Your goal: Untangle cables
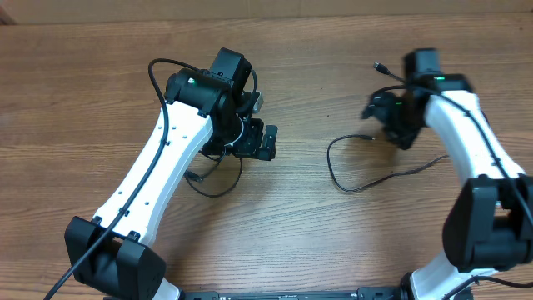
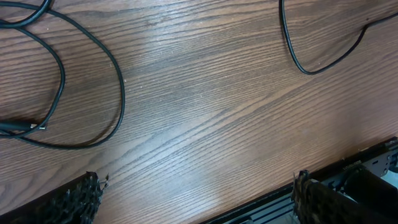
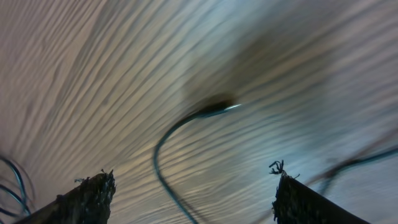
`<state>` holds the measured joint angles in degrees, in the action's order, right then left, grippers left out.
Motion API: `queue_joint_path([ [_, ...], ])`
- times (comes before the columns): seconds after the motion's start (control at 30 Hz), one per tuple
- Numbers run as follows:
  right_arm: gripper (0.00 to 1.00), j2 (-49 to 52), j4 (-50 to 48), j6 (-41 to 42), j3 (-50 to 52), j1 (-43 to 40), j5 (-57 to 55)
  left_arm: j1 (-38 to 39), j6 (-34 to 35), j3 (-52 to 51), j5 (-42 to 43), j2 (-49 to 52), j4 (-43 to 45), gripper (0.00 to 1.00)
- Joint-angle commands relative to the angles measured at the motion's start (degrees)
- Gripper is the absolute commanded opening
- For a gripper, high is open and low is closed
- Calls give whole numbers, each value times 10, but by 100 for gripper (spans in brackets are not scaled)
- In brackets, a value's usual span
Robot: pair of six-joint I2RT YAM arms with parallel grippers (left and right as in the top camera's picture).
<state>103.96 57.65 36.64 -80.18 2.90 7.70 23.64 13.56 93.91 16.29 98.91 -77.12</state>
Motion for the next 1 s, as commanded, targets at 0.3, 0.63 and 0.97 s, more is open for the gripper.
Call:
queue_joint_path([
  [0.3,74,56,-24,172,3,114,-92,1,8,6,-2,2,0,100],
  [0.63,72,118,-47,185,3,120,-92,1,8,6,-2,2,0,100],
  [0.97,61,151,-61,184,3,122,-91,1,8,6,-2,2,0,100],
])
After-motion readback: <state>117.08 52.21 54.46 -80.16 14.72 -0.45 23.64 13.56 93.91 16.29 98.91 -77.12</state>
